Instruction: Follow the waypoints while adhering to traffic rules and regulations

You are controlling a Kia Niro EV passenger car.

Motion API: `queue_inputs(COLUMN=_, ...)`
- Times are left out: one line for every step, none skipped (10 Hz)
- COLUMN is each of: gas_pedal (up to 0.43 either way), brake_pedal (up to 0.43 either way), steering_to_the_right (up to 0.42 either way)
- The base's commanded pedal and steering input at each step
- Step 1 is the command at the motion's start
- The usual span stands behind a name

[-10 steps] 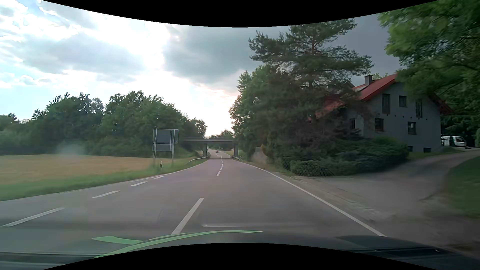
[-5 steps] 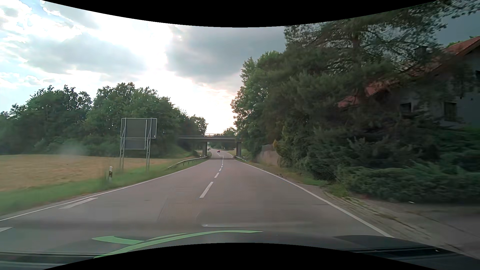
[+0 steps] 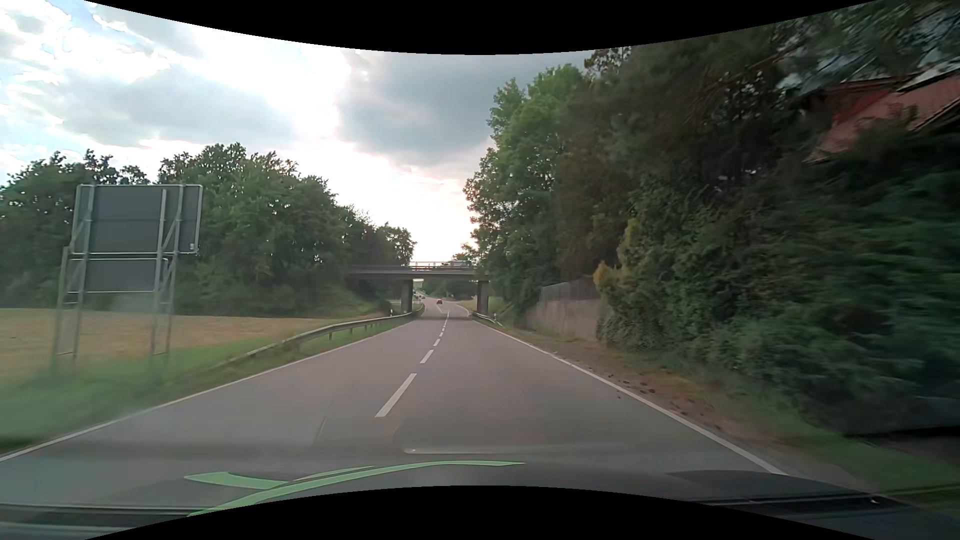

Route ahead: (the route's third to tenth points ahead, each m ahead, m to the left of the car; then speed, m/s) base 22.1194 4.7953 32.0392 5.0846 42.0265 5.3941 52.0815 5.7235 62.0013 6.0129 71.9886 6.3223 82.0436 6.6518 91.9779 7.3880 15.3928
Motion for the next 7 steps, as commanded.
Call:
queue_inputs(gas_pedal=0.059, brake_pedal=0.000, steering_to_the_right=-0.005)
queue_inputs(gas_pedal=0.059, brake_pedal=0.000, steering_to_the_right=-0.005)
queue_inputs(gas_pedal=0.059, brake_pedal=0.000, steering_to_the_right=-0.005)
queue_inputs(gas_pedal=0.059, brake_pedal=0.000, steering_to_the_right=-0.005)
queue_inputs(gas_pedal=0.059, brake_pedal=0.000, steering_to_the_right=-0.005)
queue_inputs(gas_pedal=0.067, brake_pedal=0.000, steering_to_the_right=-0.005)
queue_inputs(gas_pedal=0.067, brake_pedal=0.000, steering_to_the_right=-0.006)
